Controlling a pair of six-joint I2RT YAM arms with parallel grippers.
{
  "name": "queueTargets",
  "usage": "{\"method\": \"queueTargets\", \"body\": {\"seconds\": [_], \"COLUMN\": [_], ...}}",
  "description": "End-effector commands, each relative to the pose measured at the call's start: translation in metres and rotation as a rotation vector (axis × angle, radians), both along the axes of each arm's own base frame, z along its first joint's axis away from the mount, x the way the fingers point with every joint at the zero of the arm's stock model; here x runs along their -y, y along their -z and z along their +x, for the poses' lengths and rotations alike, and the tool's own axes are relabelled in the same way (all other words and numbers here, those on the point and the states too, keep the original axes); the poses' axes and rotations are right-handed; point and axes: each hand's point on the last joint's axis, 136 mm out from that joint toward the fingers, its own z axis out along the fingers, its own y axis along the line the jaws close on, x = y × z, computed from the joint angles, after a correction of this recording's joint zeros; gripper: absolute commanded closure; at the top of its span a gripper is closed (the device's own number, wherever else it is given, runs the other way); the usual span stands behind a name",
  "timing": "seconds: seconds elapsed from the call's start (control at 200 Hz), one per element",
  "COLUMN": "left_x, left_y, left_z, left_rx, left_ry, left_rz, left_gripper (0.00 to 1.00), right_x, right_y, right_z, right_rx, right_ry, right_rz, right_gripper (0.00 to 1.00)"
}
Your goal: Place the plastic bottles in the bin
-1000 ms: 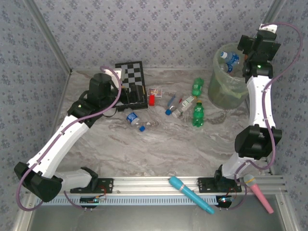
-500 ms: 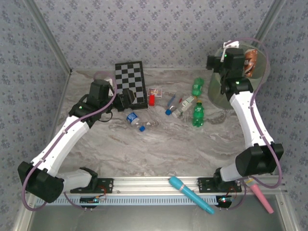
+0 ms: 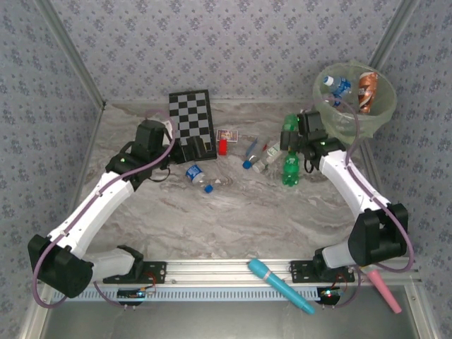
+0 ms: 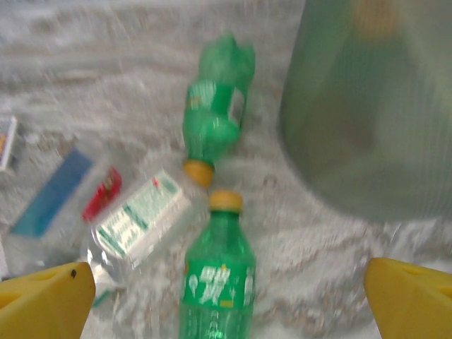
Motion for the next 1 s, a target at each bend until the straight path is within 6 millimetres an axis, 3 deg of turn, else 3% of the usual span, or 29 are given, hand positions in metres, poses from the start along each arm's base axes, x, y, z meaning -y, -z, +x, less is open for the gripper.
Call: {"method": "queueTargets", "body": {"seconds": [0.0,0.075,0.195,0.395,0.665,0.91,0.994], "left_x": [0.028,0.038,0.048,0.049,0.046,0.046,0.047], "left_y": [-0.034,-0.038,-0.043,-0.05,-0.054,-0.056,-0.057], "left_z": [-0.005,-0.009,-0.014,-0.017,-0.018,-0.018,-0.017], "left_rx": [0.094,0.101,0.11,0.118,0.123,0.125,0.126], "left_ry": [0.128,0.172,0.205,0.208,0.196,0.196,0.197], "left_rz": [-0.046,-0.051,-0.056,-0.056,-0.048,-0.037,-0.036], "left_gripper": [0.0,0.0,0.0,0.0,0.0,0.0,0.0], "right_x": [-0.005,-0.007,-0.007,-0.003,0.002,0.003,0.002], "right_y": [0.022,0.039,0.065,0.101,0.144,0.162,0.164], "right_z": [-0.014,-0.017,-0.019,-0.02,-0.026,-0.02,-0.017], "right_rx": [-0.079,-0.124,-0.194,-0.283,-0.381,-0.386,-0.385], "right_ry": [0.043,0.04,0.052,0.095,0.137,0.133,0.124], "right_rz": [0.1,0.123,0.141,0.117,0.103,0.091,0.087], "right_gripper": [0.0,0.0,0.09,0.18,0.19,0.22,0.28]}}
